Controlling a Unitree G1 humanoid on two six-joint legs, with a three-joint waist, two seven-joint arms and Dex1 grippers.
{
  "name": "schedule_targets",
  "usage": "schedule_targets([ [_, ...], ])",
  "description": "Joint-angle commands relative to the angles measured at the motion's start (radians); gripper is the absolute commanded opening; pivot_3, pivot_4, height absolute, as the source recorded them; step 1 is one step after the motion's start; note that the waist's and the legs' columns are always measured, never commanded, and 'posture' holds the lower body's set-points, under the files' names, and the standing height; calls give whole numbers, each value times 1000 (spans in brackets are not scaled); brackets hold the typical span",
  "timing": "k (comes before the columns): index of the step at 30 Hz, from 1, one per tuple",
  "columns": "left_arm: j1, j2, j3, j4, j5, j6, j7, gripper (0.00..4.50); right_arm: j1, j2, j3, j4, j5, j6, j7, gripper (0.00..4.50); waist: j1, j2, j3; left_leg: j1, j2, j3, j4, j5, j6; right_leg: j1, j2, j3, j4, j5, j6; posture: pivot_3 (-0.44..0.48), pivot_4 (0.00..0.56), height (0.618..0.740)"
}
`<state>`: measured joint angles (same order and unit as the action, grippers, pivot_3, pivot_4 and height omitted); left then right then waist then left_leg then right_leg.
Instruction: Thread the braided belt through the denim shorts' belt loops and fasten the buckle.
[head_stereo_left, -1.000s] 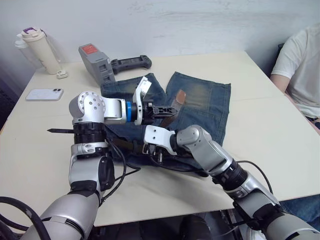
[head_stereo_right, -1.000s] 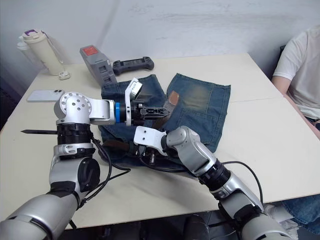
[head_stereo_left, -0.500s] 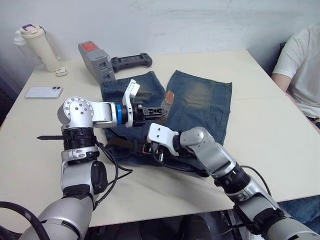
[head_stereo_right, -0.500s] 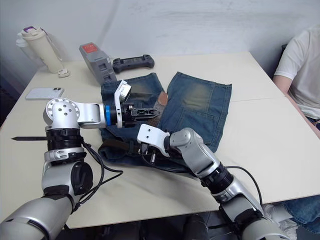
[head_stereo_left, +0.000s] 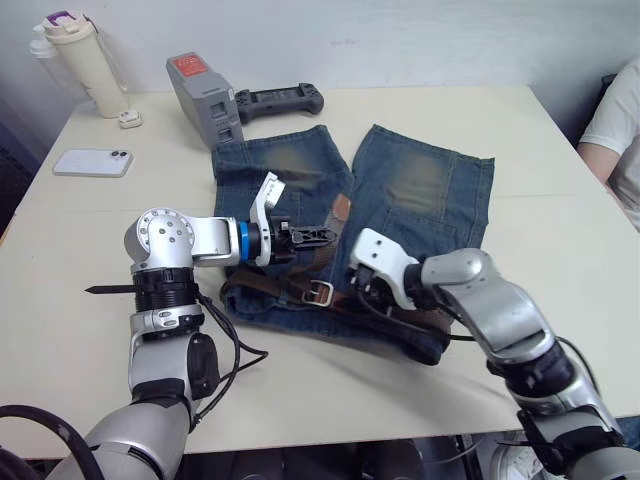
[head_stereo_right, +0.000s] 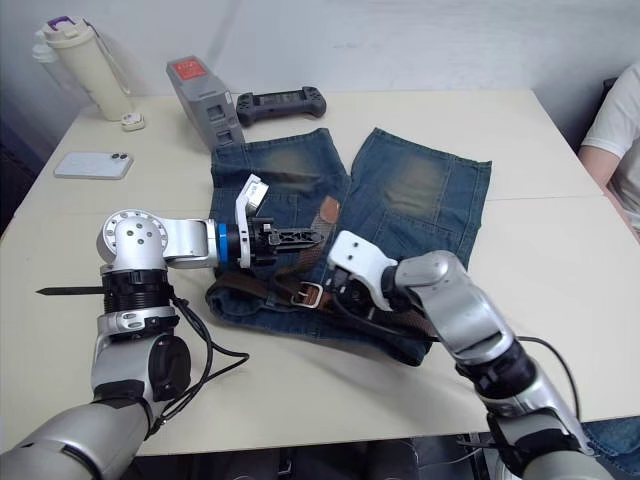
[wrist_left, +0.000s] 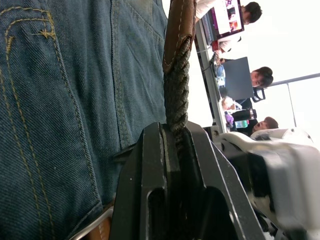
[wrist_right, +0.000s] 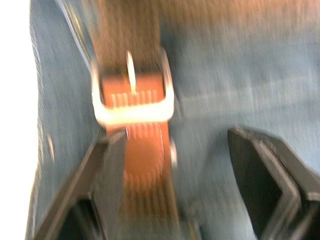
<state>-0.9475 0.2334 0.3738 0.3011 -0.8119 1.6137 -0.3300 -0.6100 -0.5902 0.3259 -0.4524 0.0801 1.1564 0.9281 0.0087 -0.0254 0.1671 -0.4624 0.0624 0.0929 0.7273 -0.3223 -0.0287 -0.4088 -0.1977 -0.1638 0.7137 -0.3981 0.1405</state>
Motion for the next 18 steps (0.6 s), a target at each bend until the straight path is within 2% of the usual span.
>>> schedule_targets([
  [1, -25, -21, 5, -34, -11, 0, -16, 0, 12, -66, -71, -92, 57, 58, -4, 3472, 1, -1, 2, 0, 0, 0, 0, 0, 0, 0, 0, 0, 0, 0, 0, 0, 150, 650],
  [5, -39, -38, -8, -29, -13, -1, -27, 0, 31, -150, -144, -140, 117, 97, -3, 3472, 2, -2, 4, 1, 0, 0, -2, 1, 1, 0, 0, 0, -1, 0, 0, 0, 150, 650],
  [12, -65, -120, -65, -19, -37, 1, -54, 0, 51, -276, -273, -140, 166, 39, -18, 3472, 16, -3, 6, 2, 0, 1, -2, 2, 2, 1, 0, 0, -6, 2, 1, 0, 150, 650],
  [16, -96, -170, -27, 19, -37, 1, -42, 0, 58, -293, -323, -171, 251, 39, 15, 3472, 17, -4, 7, 2, -1, 1, -3, 3, 2, 2, 0, 0, -7, 2, 2, 0, 150, 650],
  [18, -99, -212, -43, 32, -54, 1, -41, 0, 62, -306, -339, -208, 297, 60, 25, 3472, 17, -4, 7, 2, -1, 1, -3, 3, 2, 2, 0, 0, -7, 3, 2, 0, 150, 650],
])
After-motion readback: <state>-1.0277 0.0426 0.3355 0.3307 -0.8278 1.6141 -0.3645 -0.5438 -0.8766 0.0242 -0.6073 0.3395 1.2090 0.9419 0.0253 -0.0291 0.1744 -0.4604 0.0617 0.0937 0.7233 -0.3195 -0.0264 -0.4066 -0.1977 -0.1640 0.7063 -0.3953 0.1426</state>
